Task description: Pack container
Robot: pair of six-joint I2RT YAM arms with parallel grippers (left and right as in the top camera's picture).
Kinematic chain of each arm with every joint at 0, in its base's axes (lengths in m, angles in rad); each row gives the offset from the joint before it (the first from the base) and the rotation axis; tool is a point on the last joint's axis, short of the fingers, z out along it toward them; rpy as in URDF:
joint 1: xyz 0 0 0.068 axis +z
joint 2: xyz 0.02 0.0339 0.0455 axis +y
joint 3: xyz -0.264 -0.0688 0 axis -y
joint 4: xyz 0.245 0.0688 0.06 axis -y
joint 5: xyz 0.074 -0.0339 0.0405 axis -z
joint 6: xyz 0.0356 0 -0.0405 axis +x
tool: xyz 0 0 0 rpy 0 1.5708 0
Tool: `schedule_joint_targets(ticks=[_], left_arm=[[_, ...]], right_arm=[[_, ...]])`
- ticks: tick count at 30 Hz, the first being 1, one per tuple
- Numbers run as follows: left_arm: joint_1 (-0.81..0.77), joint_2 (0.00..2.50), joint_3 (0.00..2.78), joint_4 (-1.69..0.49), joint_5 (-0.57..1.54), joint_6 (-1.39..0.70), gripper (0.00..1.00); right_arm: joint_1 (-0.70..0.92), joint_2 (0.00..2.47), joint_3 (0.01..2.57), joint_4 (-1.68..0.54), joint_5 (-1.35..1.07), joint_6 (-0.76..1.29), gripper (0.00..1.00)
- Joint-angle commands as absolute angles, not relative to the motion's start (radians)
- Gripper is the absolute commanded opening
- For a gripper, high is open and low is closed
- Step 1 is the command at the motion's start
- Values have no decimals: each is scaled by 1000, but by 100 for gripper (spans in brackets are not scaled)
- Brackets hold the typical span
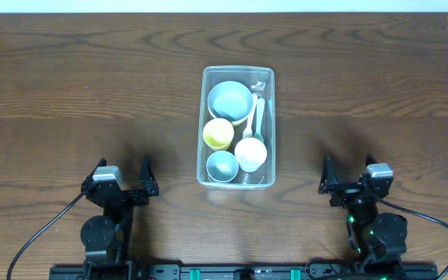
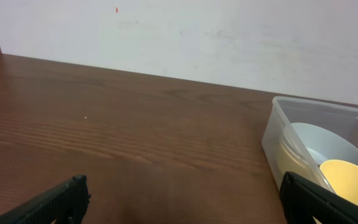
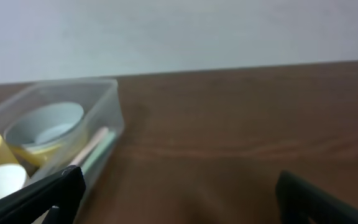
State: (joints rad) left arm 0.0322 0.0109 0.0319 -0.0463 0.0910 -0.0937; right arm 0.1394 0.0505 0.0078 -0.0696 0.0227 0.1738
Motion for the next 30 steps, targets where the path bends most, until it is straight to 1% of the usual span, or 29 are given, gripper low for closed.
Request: schedule_joint_targets(ticks=[1, 30], left_arm=[[36, 5, 5, -62, 101, -94, 98], [36, 5, 5, -62, 101, -94, 98]], right_arm=[[116, 9, 6, -75, 17, 159, 99], [85, 5, 6, -75, 18, 159, 99]])
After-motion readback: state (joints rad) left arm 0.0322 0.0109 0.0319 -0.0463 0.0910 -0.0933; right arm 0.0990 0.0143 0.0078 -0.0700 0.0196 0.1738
